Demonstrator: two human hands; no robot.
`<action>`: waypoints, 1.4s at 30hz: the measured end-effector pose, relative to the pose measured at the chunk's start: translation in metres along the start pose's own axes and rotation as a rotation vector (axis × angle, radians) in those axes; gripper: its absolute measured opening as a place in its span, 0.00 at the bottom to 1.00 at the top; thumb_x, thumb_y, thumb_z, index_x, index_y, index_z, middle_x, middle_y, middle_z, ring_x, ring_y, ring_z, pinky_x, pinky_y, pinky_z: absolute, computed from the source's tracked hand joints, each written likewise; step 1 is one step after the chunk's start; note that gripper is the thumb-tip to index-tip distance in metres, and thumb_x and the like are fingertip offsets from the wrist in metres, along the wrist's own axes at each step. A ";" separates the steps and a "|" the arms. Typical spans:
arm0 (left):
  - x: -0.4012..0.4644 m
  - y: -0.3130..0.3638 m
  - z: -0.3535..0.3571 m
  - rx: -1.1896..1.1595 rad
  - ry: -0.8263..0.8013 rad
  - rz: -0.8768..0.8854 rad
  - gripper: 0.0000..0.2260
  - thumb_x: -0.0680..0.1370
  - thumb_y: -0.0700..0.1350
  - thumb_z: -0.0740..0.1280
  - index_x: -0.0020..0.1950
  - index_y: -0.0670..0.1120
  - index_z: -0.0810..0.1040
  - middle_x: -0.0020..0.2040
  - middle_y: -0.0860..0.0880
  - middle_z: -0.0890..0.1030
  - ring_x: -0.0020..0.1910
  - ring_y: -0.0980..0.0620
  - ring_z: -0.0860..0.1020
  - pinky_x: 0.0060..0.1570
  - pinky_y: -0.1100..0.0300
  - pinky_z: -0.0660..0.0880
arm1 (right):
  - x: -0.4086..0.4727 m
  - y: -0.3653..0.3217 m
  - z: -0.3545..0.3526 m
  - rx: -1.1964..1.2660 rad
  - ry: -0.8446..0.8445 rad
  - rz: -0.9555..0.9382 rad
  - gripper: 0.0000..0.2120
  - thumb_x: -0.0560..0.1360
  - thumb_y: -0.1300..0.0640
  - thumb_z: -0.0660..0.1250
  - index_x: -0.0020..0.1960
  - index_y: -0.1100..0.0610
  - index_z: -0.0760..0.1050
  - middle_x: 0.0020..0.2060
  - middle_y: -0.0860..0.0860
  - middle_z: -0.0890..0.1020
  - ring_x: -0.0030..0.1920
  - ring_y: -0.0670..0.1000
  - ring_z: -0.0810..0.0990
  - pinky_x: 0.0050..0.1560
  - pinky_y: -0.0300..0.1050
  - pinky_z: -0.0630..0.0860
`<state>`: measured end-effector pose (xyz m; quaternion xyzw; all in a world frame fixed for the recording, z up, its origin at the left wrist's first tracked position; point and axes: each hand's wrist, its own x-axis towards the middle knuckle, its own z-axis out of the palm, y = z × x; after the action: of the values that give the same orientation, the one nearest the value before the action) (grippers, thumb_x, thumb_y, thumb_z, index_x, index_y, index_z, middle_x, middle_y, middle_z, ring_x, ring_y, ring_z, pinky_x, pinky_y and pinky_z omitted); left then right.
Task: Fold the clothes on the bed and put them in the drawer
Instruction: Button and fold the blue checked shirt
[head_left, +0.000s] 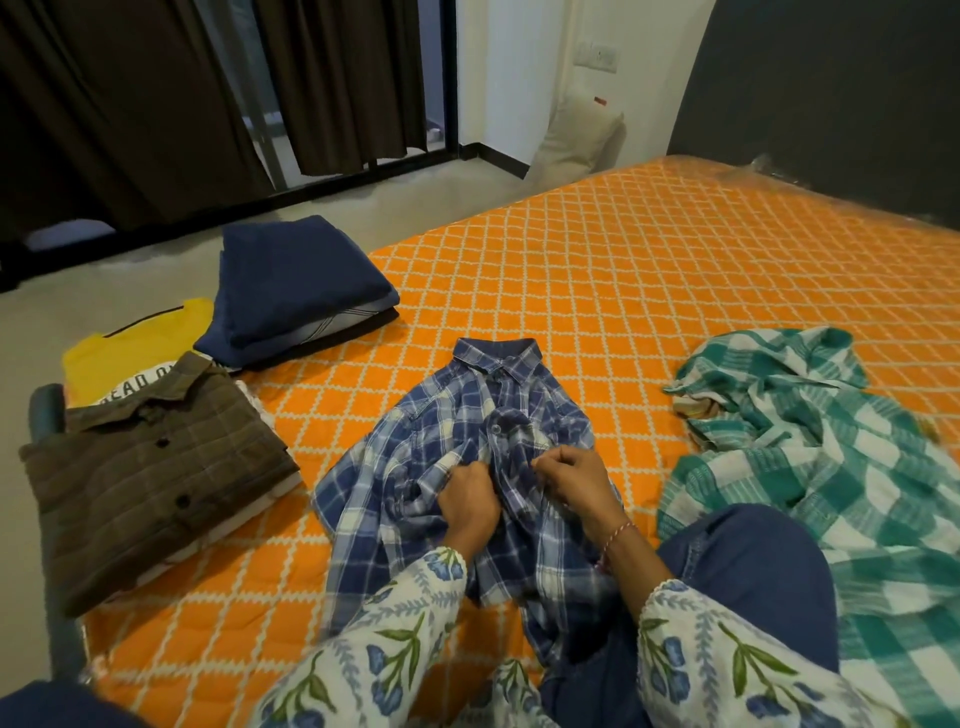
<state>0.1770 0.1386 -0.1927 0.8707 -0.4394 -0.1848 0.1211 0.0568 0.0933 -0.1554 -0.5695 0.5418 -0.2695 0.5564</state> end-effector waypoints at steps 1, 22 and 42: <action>0.000 0.000 0.000 -0.002 0.005 0.007 0.10 0.80 0.37 0.57 0.55 0.42 0.77 0.55 0.42 0.79 0.55 0.41 0.77 0.49 0.49 0.73 | 0.000 0.001 0.001 -0.064 -0.005 -0.032 0.10 0.75 0.65 0.68 0.34 0.62 0.77 0.24 0.45 0.77 0.23 0.38 0.74 0.25 0.30 0.68; -0.012 -0.011 -0.096 -0.868 -0.248 -0.061 0.04 0.76 0.34 0.67 0.43 0.39 0.80 0.38 0.49 0.80 0.36 0.57 0.77 0.35 0.66 0.77 | -0.011 -0.038 0.021 0.029 0.043 -0.041 0.04 0.72 0.69 0.67 0.39 0.68 0.79 0.31 0.56 0.78 0.27 0.46 0.73 0.31 0.36 0.71; -0.023 0.022 -0.167 -0.845 0.047 0.183 0.02 0.74 0.35 0.70 0.42 0.41 0.82 0.35 0.47 0.80 0.35 0.53 0.78 0.36 0.64 0.76 | -0.045 -0.099 0.030 -0.243 0.418 -0.516 0.08 0.75 0.61 0.68 0.37 0.59 0.73 0.32 0.52 0.74 0.33 0.50 0.70 0.32 0.31 0.60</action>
<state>0.2206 0.1523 -0.0289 0.7060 -0.3974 -0.3170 0.4930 0.1034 0.1246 -0.0570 -0.6822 0.5104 -0.4453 0.2752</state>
